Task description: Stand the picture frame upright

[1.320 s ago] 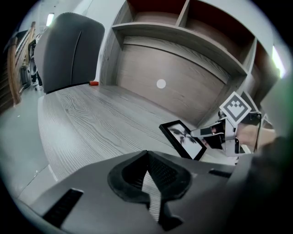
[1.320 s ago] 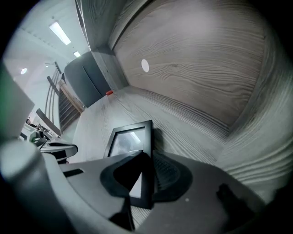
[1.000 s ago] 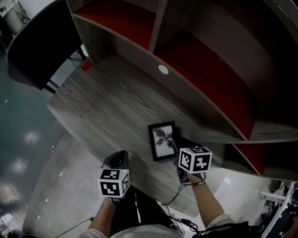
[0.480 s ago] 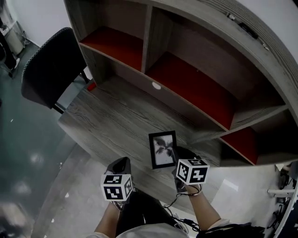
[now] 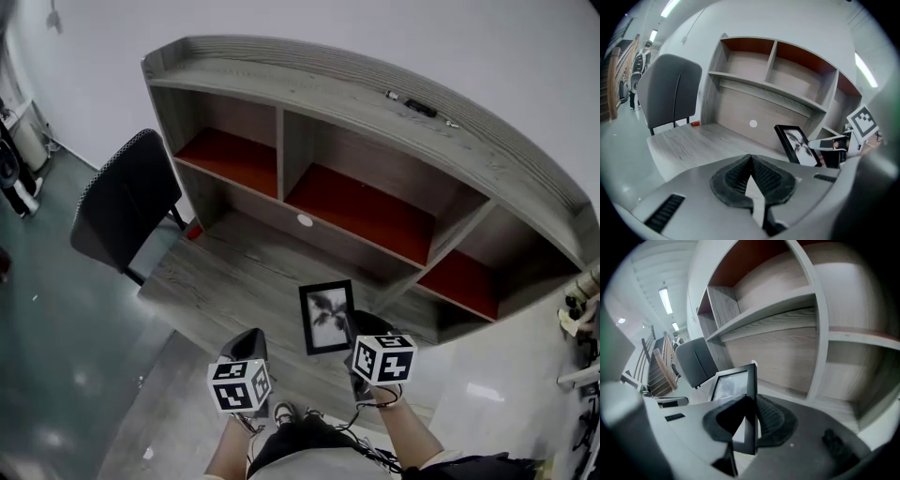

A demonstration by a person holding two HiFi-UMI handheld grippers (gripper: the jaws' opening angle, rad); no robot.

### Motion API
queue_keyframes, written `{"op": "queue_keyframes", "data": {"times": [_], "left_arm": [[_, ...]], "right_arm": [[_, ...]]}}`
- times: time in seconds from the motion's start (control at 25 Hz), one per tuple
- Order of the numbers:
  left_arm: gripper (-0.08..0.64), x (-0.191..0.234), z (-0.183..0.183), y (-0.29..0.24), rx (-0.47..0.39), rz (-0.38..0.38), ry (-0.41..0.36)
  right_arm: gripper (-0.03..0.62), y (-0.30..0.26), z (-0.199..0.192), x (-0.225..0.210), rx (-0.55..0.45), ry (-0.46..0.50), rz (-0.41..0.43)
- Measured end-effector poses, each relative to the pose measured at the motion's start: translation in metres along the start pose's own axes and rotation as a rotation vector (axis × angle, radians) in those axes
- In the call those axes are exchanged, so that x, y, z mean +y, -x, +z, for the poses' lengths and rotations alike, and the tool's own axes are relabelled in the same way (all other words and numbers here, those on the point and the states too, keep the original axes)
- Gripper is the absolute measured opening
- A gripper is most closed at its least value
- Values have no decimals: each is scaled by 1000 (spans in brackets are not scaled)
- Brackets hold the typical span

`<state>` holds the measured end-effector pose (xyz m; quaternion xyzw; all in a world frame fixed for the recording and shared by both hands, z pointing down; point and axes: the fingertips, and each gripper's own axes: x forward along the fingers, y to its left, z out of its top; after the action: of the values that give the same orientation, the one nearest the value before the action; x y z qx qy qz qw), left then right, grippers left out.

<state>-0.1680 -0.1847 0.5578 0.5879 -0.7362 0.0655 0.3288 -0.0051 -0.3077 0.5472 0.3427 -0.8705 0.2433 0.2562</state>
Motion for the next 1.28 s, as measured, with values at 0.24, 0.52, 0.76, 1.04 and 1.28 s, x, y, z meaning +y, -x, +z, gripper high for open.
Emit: {"op": "queue_keyframes", "data": {"times": [0.24, 0.52, 0.76, 1.04, 1.28], "left_arm": [[12, -7, 34, 9, -71, -38, -38], [12, -17, 66, 14, -129, -75, -75], [12, -25, 95, 20, -180, -94, -105], [12, -33, 139, 26, -255, -113, -135], [12, -40, 168, 28, -302, -131, -148]], "right_arm": [[81, 27, 32, 17, -108, 12, -18], [81, 50, 68, 22, -225, 21, -55], [81, 63, 93, 25, -296, 10, -71], [81, 80, 132, 21, -392, 1, -111], [81, 90, 159, 14, -464, -18, -160]]}}
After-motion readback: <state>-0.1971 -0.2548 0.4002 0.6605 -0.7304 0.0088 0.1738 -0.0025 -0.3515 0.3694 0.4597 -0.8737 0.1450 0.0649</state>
